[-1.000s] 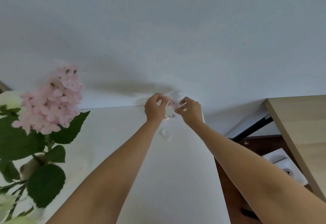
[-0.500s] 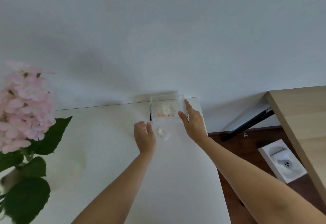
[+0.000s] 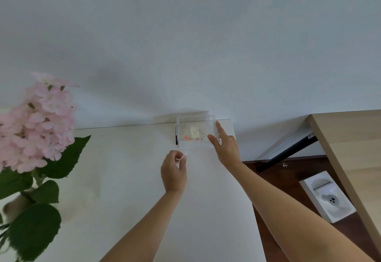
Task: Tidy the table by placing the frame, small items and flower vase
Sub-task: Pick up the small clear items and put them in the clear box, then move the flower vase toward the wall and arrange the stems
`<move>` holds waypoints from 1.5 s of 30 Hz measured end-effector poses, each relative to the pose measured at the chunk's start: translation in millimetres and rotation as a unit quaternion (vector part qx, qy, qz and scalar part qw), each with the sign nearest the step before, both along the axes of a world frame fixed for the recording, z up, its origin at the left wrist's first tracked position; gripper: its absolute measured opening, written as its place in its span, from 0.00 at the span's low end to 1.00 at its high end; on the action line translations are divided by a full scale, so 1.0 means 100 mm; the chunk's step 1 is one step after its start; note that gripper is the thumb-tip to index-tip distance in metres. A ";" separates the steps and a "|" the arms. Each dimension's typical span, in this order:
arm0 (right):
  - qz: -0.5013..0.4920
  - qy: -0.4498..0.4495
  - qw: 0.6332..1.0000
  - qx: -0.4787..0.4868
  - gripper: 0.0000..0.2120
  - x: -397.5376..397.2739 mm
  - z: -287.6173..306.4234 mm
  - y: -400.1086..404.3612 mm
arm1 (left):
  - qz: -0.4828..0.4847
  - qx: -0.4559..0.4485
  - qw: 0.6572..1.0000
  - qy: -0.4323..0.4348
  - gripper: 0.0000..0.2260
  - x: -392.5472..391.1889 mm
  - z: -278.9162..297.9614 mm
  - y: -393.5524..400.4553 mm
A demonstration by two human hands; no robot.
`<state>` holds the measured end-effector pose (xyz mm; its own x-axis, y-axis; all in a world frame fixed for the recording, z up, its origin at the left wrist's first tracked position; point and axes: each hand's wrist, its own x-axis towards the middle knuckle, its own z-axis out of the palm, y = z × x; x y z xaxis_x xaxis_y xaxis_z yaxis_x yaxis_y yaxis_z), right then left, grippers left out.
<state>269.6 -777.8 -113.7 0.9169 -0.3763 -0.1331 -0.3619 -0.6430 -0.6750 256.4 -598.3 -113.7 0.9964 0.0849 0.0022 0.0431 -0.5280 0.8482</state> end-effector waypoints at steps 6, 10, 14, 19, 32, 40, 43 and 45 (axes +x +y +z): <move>-0.008 0.006 1.000 0.006 0.30 -0.02 0.03 0.02 | 0.008 -0.030 0.997 -0.076 0.09 0.42 0.41 -0.18; -0.010 0.021 1.000 -0.003 0.31 -0.01 0.08 0.03 | -0.052 0.071 0.996 0.019 0.26 0.64 0.37 -0.26; -0.012 0.040 0.999 -0.007 0.31 -0.01 0.11 0.04 | -0.111 0.076 0.988 0.078 0.31 0.61 0.23 -0.24; 0.002 0.066 0.997 -0.034 0.31 0.01 0.17 0.02 | -0.133 0.069 0.986 0.071 0.31 0.55 0.27 -0.12; 0.040 -0.088 0.991 -0.094 0.26 -0.23 0.41 0.80 | 0.038 -0.004 0.998 0.052 0.25 -0.73 0.52 0.85; 0.181 -0.077 0.979 -0.057 0.19 -0.61 0.34 1.80 | 0.263 -0.118 0.947 0.141 0.22 -1.35 0.42 1.80; 0.249 -0.050 0.966 -0.050 0.18 -0.73 0.28 2.20 | 0.265 -0.159 0.934 0.178 0.24 -1.33 0.41 2.08; 0.286 -0.014 0.957 -0.042 0.18 -0.78 0.26 2.49 | 0.250 -0.200 0.927 0.196 0.24 -1.29 0.39 2.22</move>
<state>191.4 -529.1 -87.5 0.9788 0.1799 -0.0977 0.0824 -0.7829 -0.6166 127.1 -376.5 -75.1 0.7498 0.4520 -0.4831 0.5439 -0.0055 0.8391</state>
